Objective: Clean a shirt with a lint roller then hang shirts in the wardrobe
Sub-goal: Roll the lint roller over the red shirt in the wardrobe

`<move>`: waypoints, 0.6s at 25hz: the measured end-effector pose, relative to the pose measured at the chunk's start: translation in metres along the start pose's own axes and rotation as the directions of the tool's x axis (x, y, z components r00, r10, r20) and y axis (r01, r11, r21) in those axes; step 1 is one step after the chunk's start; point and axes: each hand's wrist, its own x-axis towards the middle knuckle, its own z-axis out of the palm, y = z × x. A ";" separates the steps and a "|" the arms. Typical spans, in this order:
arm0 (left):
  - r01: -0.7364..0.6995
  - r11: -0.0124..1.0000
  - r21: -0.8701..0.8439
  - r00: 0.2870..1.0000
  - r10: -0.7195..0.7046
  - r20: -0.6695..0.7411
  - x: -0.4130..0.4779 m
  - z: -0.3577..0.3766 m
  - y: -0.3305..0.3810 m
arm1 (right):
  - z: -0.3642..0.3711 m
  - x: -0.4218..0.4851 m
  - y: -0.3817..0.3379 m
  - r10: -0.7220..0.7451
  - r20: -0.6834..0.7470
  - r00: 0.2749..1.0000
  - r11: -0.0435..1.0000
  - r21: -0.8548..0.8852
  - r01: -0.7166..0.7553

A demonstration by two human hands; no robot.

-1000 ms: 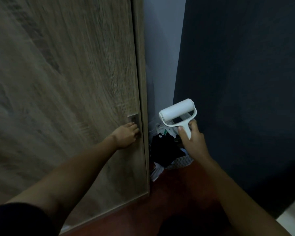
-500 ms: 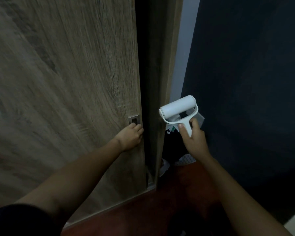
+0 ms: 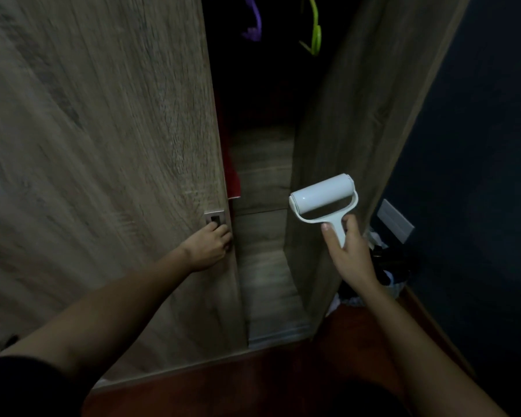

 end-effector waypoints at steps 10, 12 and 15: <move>0.103 0.995 0.010 0.974 -0.103 0.202 -0.126 0.058 -0.029 | 0.062 -0.032 -0.039 -0.036 0.053 0.998 0.999 -0.020 0.037; 0.157 0.987 0.017 0.961 -0.157 0.230 -0.144 0.059 -0.034 | 0.068 -0.035 -0.046 -0.050 0.067 0.996 0.998 -0.023 0.052; 0.134 0.991 0.021 0.962 -0.135 0.238 -0.163 0.062 -0.034 | 0.075 -0.037 -0.054 -0.054 0.066 0.996 0.997 -0.043 0.057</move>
